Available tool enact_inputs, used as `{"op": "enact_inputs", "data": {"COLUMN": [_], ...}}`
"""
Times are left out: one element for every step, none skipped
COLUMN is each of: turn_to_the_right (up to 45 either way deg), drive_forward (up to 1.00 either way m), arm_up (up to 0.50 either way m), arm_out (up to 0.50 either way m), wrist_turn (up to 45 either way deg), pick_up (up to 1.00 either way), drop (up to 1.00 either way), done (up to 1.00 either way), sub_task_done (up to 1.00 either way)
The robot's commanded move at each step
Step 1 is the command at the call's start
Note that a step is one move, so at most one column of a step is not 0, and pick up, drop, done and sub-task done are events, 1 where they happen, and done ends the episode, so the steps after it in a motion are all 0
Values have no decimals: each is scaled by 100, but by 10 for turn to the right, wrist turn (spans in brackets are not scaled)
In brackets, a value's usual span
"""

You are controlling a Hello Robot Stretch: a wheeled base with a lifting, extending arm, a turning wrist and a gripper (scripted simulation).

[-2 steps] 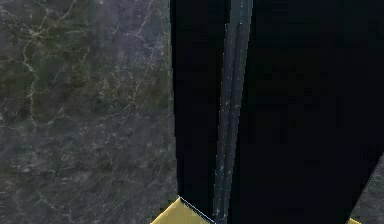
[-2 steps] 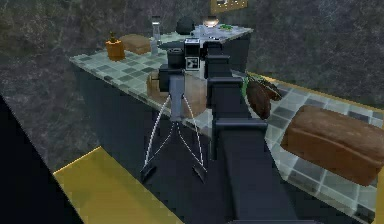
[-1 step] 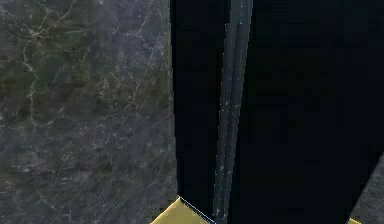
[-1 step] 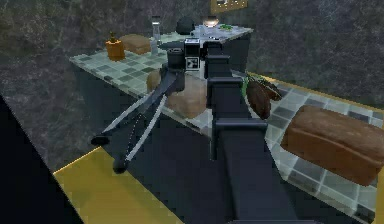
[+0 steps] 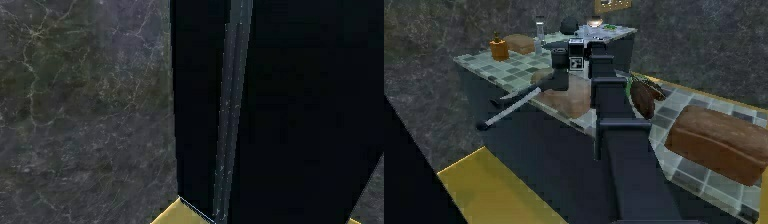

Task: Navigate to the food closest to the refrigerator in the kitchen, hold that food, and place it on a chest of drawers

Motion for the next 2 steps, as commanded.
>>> {"op": "enact_inputs", "data": {"turn_to_the_right": [0, 0], "drive_forward": [0, 0], "arm_up": [0, 0], "arm_out": [0, 0], "wrist_turn": [450, 450], "pick_up": [0, 0], "drop": [0, 0], "done": [0, 0], "sub_task_done": [0, 0]}}
